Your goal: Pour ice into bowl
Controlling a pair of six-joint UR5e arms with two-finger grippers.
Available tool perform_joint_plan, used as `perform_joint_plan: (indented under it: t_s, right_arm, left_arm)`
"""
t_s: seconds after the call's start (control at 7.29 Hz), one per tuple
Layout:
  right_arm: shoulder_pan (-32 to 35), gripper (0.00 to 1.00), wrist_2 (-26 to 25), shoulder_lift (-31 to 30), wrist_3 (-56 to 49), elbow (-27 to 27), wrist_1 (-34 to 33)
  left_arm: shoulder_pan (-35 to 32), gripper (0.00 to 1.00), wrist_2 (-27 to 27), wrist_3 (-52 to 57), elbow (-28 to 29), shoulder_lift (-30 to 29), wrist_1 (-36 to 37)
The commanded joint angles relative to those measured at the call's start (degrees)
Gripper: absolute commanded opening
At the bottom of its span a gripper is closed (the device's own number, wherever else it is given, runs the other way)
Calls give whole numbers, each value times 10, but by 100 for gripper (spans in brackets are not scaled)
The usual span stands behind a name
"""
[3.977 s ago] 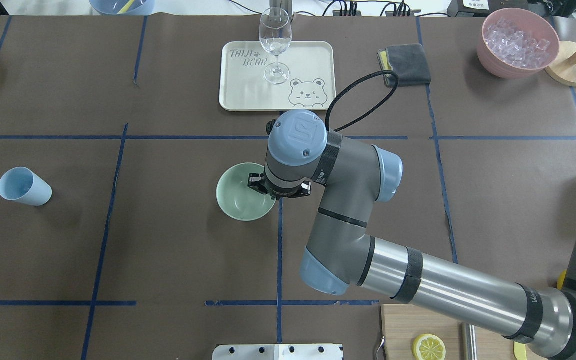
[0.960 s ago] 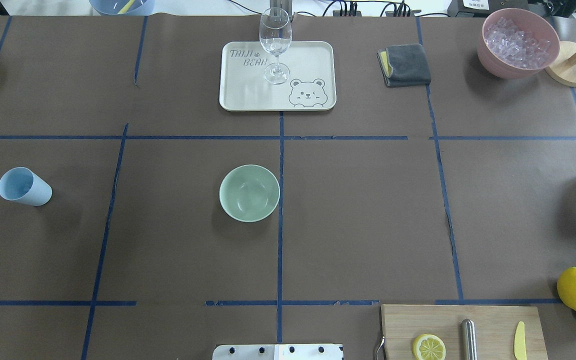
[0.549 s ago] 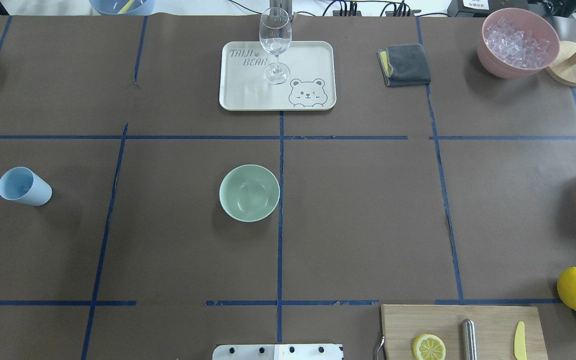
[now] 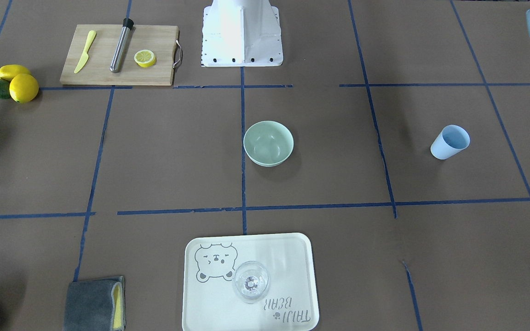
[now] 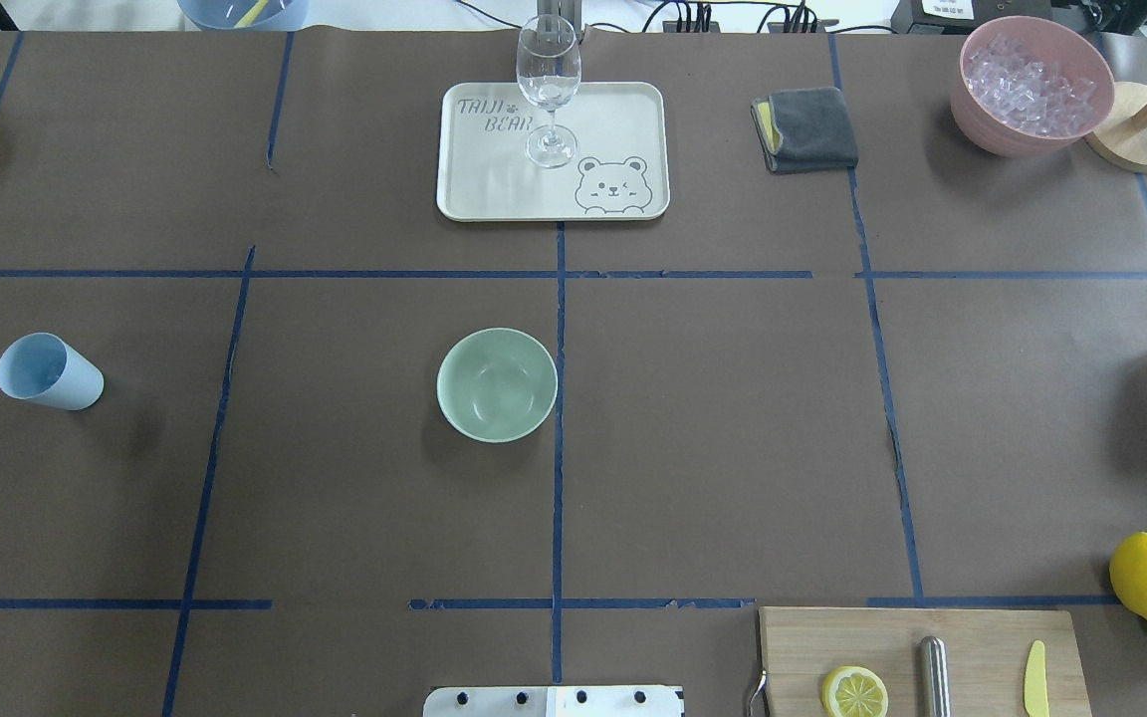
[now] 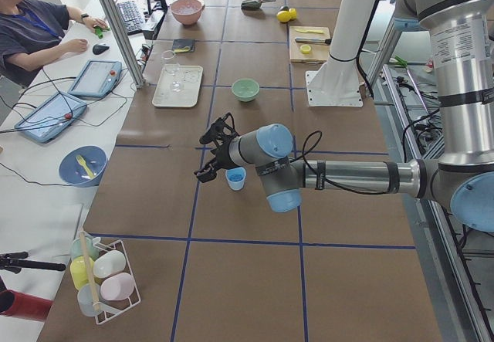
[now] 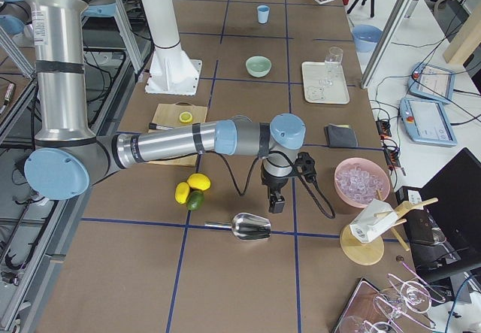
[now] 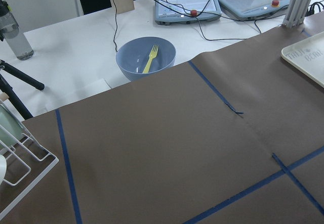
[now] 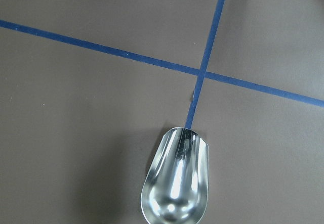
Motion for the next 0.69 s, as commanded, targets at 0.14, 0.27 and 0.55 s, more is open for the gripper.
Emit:
perform_joint_plan:
  t_s: [0.14, 0.27, 0.55]
  right_arm:
    - [0, 100, 0, -5, 3, -2, 0]
    - [0, 100, 0, -5, 3, -5, 0]
    - [0, 100, 0, -5, 4, -5, 0]
  left_arm:
    - [196, 100, 263, -118, 1, 33, -86]
    - [270, 100, 363, -157, 4, 35, -93]
    - [329, 100, 464, -183, 14, 43, -96]
